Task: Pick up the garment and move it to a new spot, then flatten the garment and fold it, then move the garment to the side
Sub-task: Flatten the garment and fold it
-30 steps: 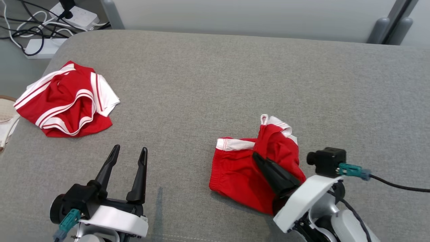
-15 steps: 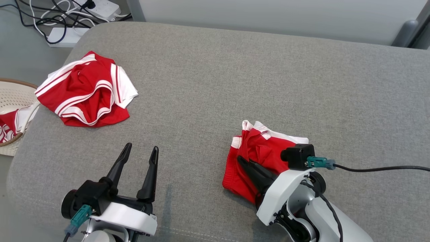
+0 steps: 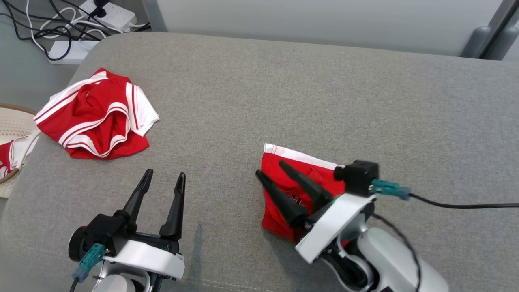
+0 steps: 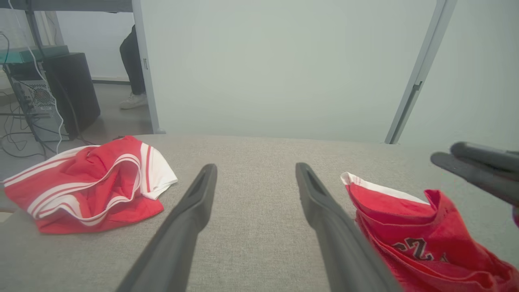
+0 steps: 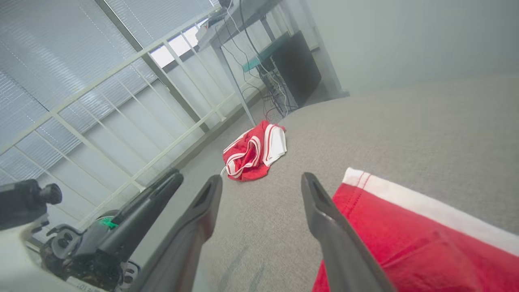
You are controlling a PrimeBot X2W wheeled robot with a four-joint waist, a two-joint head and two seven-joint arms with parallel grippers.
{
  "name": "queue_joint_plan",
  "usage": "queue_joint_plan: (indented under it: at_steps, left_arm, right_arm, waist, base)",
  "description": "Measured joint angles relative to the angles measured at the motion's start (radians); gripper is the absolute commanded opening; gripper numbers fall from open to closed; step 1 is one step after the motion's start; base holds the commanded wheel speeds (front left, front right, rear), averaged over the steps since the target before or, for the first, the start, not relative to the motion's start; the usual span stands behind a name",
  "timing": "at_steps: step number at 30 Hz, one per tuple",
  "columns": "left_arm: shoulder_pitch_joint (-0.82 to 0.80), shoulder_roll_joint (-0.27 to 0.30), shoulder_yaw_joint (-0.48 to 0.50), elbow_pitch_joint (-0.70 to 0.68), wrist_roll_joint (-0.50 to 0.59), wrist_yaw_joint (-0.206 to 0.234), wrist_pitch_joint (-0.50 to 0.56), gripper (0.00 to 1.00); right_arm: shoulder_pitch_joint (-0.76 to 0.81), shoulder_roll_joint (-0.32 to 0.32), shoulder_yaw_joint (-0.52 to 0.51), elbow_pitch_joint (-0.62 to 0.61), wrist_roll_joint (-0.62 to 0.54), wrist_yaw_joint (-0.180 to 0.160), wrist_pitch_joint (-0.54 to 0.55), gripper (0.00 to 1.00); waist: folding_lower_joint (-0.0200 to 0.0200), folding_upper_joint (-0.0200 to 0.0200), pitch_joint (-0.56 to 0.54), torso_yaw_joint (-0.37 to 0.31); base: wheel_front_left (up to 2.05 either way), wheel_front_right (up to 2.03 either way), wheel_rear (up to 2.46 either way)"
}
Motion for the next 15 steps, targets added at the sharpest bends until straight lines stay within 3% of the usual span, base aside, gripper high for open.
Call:
queue_joint_plan:
  at_steps: [5,10,15]
  left_arm:
    - [0.004,0.001,0.017,0.001,0.009,-0.008,0.000,1.00]
    - [0.015,0.007,0.041,0.000,0.016,-0.007,0.000,1.00]
    - [0.037,0.010,0.050,-0.002,0.016,-0.006,0.000,1.00]
  right_arm:
    - [0.052,-0.082,-0.134,-0.138,-0.004,0.000,-0.072,1.00]
    - [0.169,-0.174,-0.349,-0.151,-0.154,0.000,-0.102,1.00]
    - [0.278,-0.166,-0.504,-0.138,-0.315,0.000,-0.119,1.00]
  waist:
    - [0.0000,0.0000,-0.014,-0.011]
    - [0.0000,0.0000,-0.024,-0.030]
    - [0.0000,0.0000,-0.033,-0.047]
  base:
    - [0.00,0.00,0.00]
    - [0.00,0.00,0.00]
    - [0.00,0.00,0.00]
